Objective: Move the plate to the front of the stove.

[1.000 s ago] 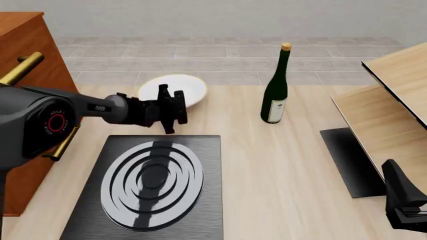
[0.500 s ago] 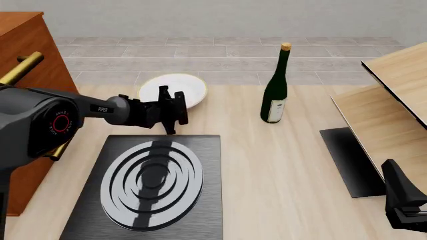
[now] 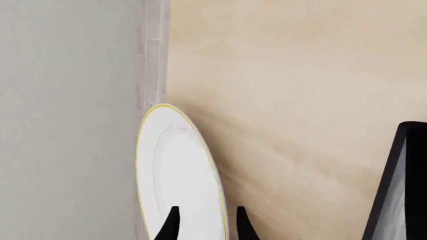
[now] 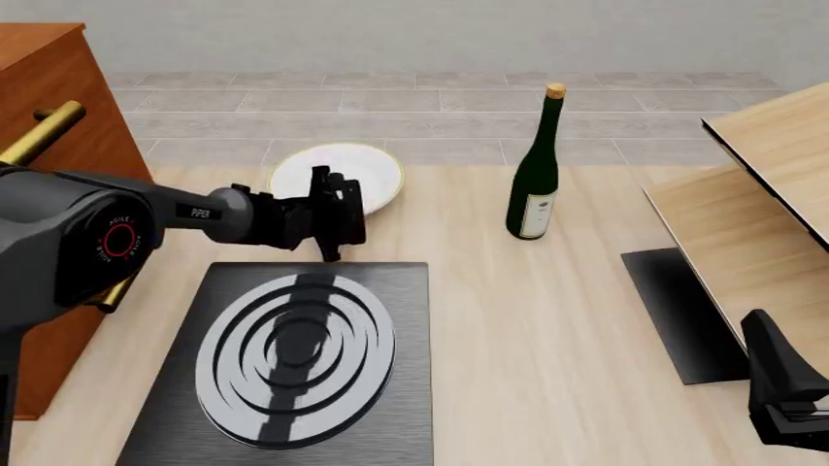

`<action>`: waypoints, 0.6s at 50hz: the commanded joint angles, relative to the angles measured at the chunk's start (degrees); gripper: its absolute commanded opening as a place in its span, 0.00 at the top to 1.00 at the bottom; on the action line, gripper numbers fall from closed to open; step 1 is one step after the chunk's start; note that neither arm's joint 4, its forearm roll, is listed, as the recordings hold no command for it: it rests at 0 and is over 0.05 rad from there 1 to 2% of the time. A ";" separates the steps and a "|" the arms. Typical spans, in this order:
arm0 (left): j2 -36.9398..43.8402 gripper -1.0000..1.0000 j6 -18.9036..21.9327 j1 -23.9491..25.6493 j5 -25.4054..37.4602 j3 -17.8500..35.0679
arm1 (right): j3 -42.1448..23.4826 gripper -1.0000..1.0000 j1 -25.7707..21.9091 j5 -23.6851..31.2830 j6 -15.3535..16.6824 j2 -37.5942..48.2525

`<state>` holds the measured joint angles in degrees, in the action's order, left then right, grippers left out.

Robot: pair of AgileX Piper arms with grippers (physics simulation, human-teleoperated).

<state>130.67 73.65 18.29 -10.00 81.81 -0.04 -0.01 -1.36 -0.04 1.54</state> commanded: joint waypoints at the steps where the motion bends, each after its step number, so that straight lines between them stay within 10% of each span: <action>1: 2.64 0.00 -1.18 0.30 1.22 -1.68 | 0.00 0.00 0.00 -0.01 0.00 0.02; 30: 0.94 0.00 -0.03 -0.30 0.48 -3.16 | 0.00 0.00 0.00 0.00 0.00 0.00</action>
<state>130.43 72.50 18.19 -11.69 80.86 -0.04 -0.01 -1.36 -0.03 1.54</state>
